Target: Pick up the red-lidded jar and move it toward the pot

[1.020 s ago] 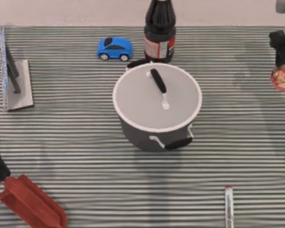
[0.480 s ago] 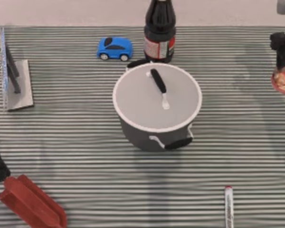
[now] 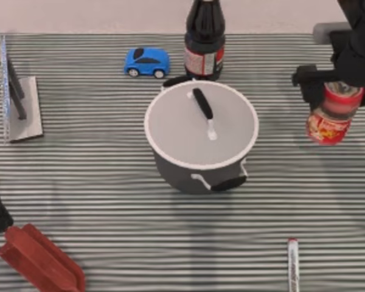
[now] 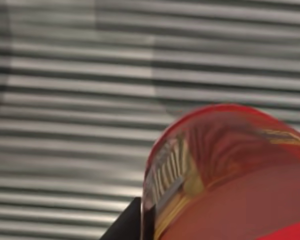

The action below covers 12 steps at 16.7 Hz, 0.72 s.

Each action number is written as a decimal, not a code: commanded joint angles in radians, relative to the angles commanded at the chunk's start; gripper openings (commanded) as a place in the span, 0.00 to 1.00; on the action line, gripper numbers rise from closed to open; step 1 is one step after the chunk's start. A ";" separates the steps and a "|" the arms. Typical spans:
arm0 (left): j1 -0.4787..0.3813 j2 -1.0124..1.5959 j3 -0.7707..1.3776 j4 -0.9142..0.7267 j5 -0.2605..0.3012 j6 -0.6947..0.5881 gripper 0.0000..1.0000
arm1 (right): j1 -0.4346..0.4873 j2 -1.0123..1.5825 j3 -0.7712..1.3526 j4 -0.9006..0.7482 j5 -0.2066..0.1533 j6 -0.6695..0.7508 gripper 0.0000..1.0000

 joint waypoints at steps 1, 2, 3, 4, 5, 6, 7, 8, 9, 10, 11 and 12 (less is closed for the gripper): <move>0.000 0.000 0.000 0.000 0.000 0.000 1.00 | 0.025 -0.007 -0.028 0.022 0.010 0.050 0.00; 0.000 0.000 0.000 0.000 0.000 0.000 1.00 | 0.046 -0.013 -0.054 0.042 0.019 0.092 0.00; 0.000 0.000 0.000 0.000 0.000 0.000 1.00 | 0.064 -0.019 -0.074 0.058 0.027 0.123 0.00; 0.000 0.000 0.000 0.000 0.000 0.000 1.00 | 0.077 -0.023 -0.089 0.069 0.032 0.143 0.00; 0.000 0.000 0.000 0.000 0.000 0.000 1.00 | 0.083 -0.025 -0.096 0.075 0.034 0.152 0.00; 0.000 0.000 0.000 0.000 0.000 0.000 1.00 | 0.084 -0.025 -0.097 0.076 0.035 0.153 0.00; 0.000 0.000 0.000 0.000 0.000 0.000 1.00 | 0.084 -0.025 -0.097 0.076 0.035 0.153 0.00; 0.000 0.000 0.000 0.000 0.000 0.000 1.00 | 0.084 -0.025 -0.097 0.076 0.035 0.153 0.00; 0.000 0.000 0.000 0.000 0.000 0.000 1.00 | 0.079 -0.020 -0.095 0.073 0.032 0.153 0.00; 0.000 0.000 0.000 0.000 0.000 0.000 1.00 | 0.080 -0.018 -0.097 0.077 0.032 0.153 0.00; 0.000 0.000 0.000 0.000 0.000 0.000 1.00 | 0.081 -0.013 -0.105 0.091 0.032 0.151 0.00; 0.000 0.000 0.000 0.000 0.000 0.000 1.00 | 0.081 -0.005 -0.118 0.113 0.032 0.151 0.00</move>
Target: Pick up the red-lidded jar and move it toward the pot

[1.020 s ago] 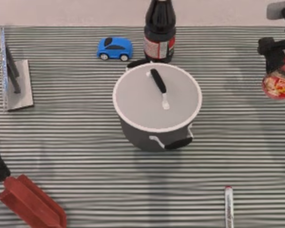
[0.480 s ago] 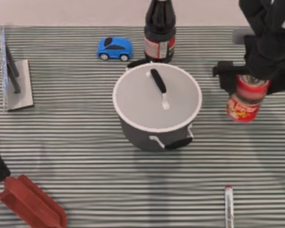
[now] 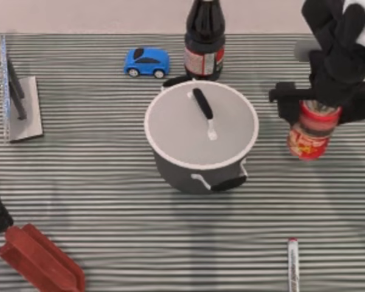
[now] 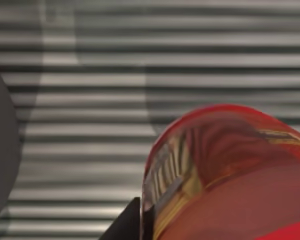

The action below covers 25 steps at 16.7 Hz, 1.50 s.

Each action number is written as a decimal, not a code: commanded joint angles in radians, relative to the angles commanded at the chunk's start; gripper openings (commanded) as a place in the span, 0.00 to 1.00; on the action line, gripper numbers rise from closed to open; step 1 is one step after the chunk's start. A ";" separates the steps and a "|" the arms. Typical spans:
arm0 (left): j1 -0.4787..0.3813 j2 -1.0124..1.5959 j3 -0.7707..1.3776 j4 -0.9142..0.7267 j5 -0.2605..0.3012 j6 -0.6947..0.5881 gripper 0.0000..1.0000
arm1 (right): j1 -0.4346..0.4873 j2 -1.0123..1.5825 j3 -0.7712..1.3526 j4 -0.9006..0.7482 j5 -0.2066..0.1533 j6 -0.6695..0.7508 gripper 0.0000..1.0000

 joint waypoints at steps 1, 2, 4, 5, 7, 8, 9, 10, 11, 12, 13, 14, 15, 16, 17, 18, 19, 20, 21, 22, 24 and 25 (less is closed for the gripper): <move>0.000 0.000 0.000 0.000 0.000 0.000 1.00 | -0.001 0.011 -0.015 0.028 0.001 0.001 0.00; 0.000 0.000 0.000 0.000 0.000 0.000 1.00 | -0.001 0.023 -0.031 0.058 0.001 0.001 0.00; 0.000 0.000 0.000 0.000 0.000 0.000 1.00 | 0.000 0.045 -0.059 0.111 0.003 0.001 0.00; 0.000 0.000 0.000 0.000 0.000 0.000 1.00 | 0.000 0.053 -0.068 0.125 0.003 0.001 0.00; 0.000 0.000 0.000 0.000 0.000 0.000 1.00 | 0.001 0.055 -0.070 0.128 0.003 0.001 0.00; 0.000 0.000 0.000 0.000 0.000 0.000 1.00 | 0.001 0.055 -0.070 0.128 0.003 0.001 0.00; 0.000 0.000 0.000 0.000 0.000 0.000 1.00 | 0.001 0.055 -0.070 0.128 0.003 0.001 0.00; 0.000 0.000 0.000 0.000 0.000 0.000 1.00 | 0.001 0.055 -0.070 0.128 0.003 0.001 0.08; 0.000 0.000 0.000 0.000 0.000 0.000 1.00 | 0.001 0.055 -0.070 0.128 0.003 0.001 0.15; 0.000 0.000 0.000 0.000 0.000 0.000 1.00 | 0.001 0.055 -0.070 0.128 0.003 0.001 0.23; 0.000 0.000 0.000 0.000 0.000 0.000 1.00 | 0.001 0.055 -0.070 0.128 0.003 0.001 0.30; 0.000 0.000 0.000 0.000 0.000 0.000 1.00 | 0.001 0.055 -0.070 0.128 0.003 0.001 0.38; 0.000 0.000 0.000 0.000 0.000 0.000 1.00 | 0.001 0.055 -0.070 0.128 0.003 0.001 0.45; 0.000 0.000 0.000 0.000 0.000 0.000 1.00 | 0.001 0.055 -0.070 0.128 0.003 0.001 0.53; 0.000 0.000 0.000 0.000 0.000 0.000 1.00 | 0.001 0.055 -0.070 0.128 0.003 0.001 0.60; 0.000 0.000 0.000 0.000 0.000 0.000 1.00 | 0.001 0.055 -0.070 0.128 0.003 0.001 0.68; 0.000 0.000 0.000 0.000 0.000 0.000 1.00 | 0.001 0.055 -0.070 0.128 0.003 0.001 0.75; 0.000 0.000 0.000 0.000 0.000 0.000 1.00 | 0.001 0.055 -0.070 0.128 0.003 0.001 0.83; 0.000 0.000 0.000 0.000 0.000 0.000 1.00 | 0.001 0.055 -0.070 0.128 0.003 0.001 0.90; 0.000 0.000 0.000 0.000 0.000 0.000 1.00 | 0.001 0.055 -0.070 0.128 0.003 0.001 0.98; 0.000 0.000 0.000 0.000 0.000 0.000 1.00 | 0.001 0.055 -0.070 0.128 0.003 0.001 1.00; 0.000 0.000 0.000 0.000 0.000 0.000 1.00 | 0.001 0.055 -0.070 0.128 0.003 0.001 1.00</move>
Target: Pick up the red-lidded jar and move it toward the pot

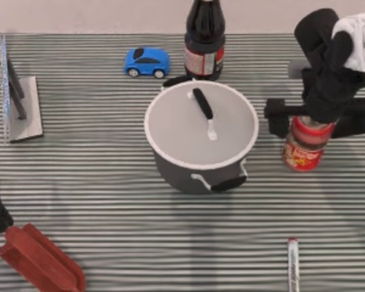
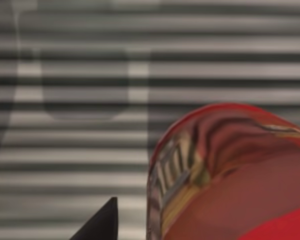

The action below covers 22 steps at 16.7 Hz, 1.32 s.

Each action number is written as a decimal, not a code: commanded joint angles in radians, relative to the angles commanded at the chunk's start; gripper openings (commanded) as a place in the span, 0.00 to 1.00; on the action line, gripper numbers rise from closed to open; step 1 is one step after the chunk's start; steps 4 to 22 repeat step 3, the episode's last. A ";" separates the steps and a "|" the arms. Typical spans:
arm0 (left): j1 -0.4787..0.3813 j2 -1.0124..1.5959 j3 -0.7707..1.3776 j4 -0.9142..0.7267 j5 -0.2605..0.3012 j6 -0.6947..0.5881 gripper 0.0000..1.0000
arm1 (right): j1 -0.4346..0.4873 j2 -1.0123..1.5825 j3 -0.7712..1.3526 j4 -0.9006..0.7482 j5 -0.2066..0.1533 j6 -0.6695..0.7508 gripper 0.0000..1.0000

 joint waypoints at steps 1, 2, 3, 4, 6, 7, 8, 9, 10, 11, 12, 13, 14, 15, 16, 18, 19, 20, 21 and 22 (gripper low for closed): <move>0.000 0.000 0.000 0.000 0.000 0.000 1.00 | 0.000 0.000 0.000 0.000 0.000 0.000 1.00; 0.000 0.000 0.000 0.000 0.000 0.000 1.00 | 0.000 0.000 0.000 0.000 0.000 0.000 1.00; 0.000 0.000 0.000 0.000 0.000 0.000 1.00 | 0.000 0.000 0.000 0.000 0.000 0.000 1.00; 0.000 0.000 0.000 0.000 0.000 0.000 1.00 | 0.000 0.000 0.000 0.000 0.000 0.000 1.00; 0.000 0.000 0.000 0.000 0.000 0.000 1.00 | 0.000 0.000 0.000 0.000 0.000 0.000 1.00; 0.000 0.000 0.000 0.000 0.000 0.000 1.00 | 0.000 0.000 0.000 0.000 0.000 0.000 1.00; 0.000 0.000 0.000 0.000 0.000 0.000 1.00 | 0.000 0.000 0.000 0.000 0.000 0.000 1.00; 0.000 0.000 0.000 0.000 0.000 0.000 1.00 | 0.000 0.000 0.000 0.000 0.000 0.000 1.00; 0.000 0.000 0.000 0.000 0.000 0.000 1.00 | 0.000 0.000 0.000 0.000 0.000 0.000 1.00; 0.000 0.000 0.000 0.000 0.000 0.000 1.00 | 0.000 0.000 0.000 0.000 0.000 0.000 1.00; 0.000 0.000 0.000 0.000 0.000 0.000 1.00 | 0.000 0.000 0.000 0.000 0.000 0.000 1.00; 0.000 0.000 0.000 0.000 0.000 0.000 1.00 | 0.000 0.000 0.000 0.000 0.000 0.000 1.00; 0.000 0.000 0.000 0.000 0.000 0.000 1.00 | 0.000 0.000 0.000 0.000 0.000 0.000 1.00; 0.000 0.000 0.000 0.000 0.000 0.000 1.00 | 0.000 0.000 0.000 0.000 0.000 0.000 1.00; 0.000 0.000 0.000 0.000 0.000 0.000 1.00 | 0.000 0.000 0.000 0.000 0.000 0.000 1.00; 0.000 0.000 0.000 0.000 0.000 0.000 1.00 | 0.000 0.000 0.000 0.000 0.000 0.000 1.00; 0.000 0.000 0.000 0.000 0.000 0.000 1.00 | 0.000 0.000 0.000 0.000 0.000 0.000 1.00; 0.000 0.000 0.000 0.000 0.000 0.000 1.00 | 0.000 0.000 0.000 0.000 0.000 0.000 1.00; 0.000 0.000 0.000 0.000 0.000 0.000 1.00 | 0.000 0.000 0.000 0.000 0.000 0.000 1.00; 0.000 0.000 0.000 0.000 0.000 0.000 1.00 | 0.000 0.000 0.000 0.000 0.000 0.000 1.00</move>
